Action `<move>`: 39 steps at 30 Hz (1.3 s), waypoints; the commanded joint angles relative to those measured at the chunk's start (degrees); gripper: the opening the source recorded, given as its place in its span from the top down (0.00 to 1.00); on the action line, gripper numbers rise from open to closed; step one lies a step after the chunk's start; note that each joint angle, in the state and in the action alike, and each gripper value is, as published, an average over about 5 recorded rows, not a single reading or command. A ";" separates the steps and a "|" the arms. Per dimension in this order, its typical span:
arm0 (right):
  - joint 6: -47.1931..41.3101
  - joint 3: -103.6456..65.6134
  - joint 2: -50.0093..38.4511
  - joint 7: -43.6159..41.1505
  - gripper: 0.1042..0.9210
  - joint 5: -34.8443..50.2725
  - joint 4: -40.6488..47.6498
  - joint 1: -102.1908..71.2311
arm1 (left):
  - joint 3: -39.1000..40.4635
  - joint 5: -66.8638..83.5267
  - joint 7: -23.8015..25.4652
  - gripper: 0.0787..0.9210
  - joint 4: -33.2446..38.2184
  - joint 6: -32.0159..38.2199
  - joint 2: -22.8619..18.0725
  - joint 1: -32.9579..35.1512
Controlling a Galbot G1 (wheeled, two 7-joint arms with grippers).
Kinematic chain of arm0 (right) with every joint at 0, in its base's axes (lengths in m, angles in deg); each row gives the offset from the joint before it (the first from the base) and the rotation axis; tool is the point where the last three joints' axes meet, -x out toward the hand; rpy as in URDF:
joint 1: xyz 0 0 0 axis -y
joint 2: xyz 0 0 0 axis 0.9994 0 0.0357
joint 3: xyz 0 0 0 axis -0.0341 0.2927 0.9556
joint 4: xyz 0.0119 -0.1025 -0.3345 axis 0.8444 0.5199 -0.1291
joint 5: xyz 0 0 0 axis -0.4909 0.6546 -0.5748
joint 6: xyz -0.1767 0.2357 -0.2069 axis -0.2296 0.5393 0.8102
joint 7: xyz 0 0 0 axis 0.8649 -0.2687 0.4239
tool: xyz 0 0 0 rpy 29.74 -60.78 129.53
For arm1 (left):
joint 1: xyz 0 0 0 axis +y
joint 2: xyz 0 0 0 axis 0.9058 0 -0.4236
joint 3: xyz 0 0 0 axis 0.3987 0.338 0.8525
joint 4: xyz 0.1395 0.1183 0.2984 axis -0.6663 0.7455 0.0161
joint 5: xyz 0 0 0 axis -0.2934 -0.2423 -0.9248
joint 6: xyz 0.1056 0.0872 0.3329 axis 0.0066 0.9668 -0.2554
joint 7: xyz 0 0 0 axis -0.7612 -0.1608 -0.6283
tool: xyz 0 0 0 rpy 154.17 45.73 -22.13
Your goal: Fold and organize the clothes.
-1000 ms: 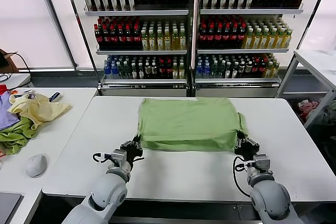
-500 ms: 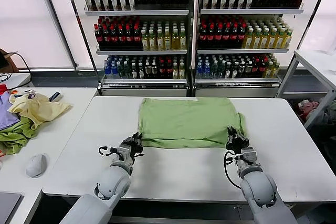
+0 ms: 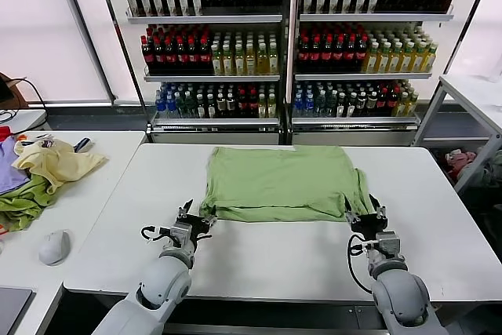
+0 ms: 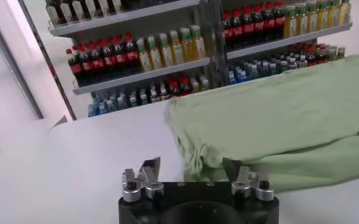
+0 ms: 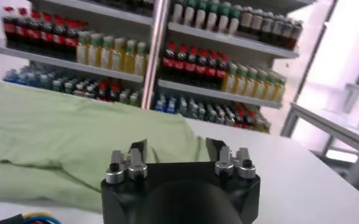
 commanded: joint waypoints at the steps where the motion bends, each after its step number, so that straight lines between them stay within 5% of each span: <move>1: -4.43 -2.59 0.03 1.51 0.12 3.89 2.92 -0.04 | 0.17 2.63 -0.11 0.13 -2.16 -1.19 -0.81 -0.63; 9: -4.91 0.03 -1.16 1.62 0.22 7.01 7.39 2.88 | 0.58 3.78 -0.19 0.17 -3.48 -1.67 -1.57 -1.49; 29: -2.97 3.11 -2.37 -1.79 0.92 7.49 8.96 4.28 | 0.17 5.49 0.30 0.85 -5.77 -1.61 -2.39 -2.40; 34: -2.38 3.75 -3.14 -2.35 0.97 7.42 8.59 4.16 | -0.24 5.99 0.32 0.95 -5.98 -0.79 -2.50 -2.19; 39: -2.13 2.39 -3.86 -3.12 0.97 7.15 3.21 0.19 | -1.18 6.79 0.29 0.96 1.79 -0.63 -1.76 2.06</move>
